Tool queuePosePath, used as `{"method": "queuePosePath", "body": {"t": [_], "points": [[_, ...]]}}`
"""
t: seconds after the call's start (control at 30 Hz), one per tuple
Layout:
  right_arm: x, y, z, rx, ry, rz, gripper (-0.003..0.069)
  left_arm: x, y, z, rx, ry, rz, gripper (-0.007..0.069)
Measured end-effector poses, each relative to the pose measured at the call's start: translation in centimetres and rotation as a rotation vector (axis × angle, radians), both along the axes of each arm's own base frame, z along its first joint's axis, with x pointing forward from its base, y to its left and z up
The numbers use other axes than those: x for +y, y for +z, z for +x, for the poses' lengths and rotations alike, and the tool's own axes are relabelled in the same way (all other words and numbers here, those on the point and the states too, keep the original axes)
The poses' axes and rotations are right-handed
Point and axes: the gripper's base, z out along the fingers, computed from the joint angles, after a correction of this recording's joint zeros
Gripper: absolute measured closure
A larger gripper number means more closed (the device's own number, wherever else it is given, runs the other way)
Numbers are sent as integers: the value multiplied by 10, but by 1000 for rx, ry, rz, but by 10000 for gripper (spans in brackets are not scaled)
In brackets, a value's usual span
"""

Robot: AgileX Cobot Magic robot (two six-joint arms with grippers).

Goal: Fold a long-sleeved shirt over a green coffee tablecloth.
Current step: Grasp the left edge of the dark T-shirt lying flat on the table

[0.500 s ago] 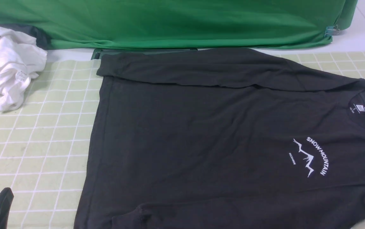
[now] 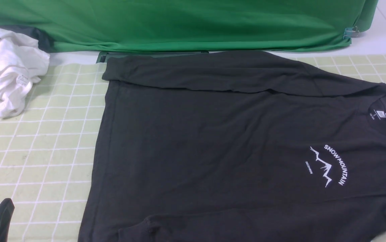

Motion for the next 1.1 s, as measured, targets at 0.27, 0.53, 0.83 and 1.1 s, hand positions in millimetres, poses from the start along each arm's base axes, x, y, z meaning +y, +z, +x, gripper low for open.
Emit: {"method": "queuePosePath", "body": {"t": [0.27,0.53,0.83,1.1], "points": [[0,0,0,0,0,0,414,0,0,0,0,0,0,382],[0,0,0,0,0,0,414,0,0,0,0,0,2,382],[0,0,0,0,0,0,414,0,0,0,0,0,2,382],[1,4,1,-46,7,22,414,-3,13,1,-143,5,-443,382]]}}
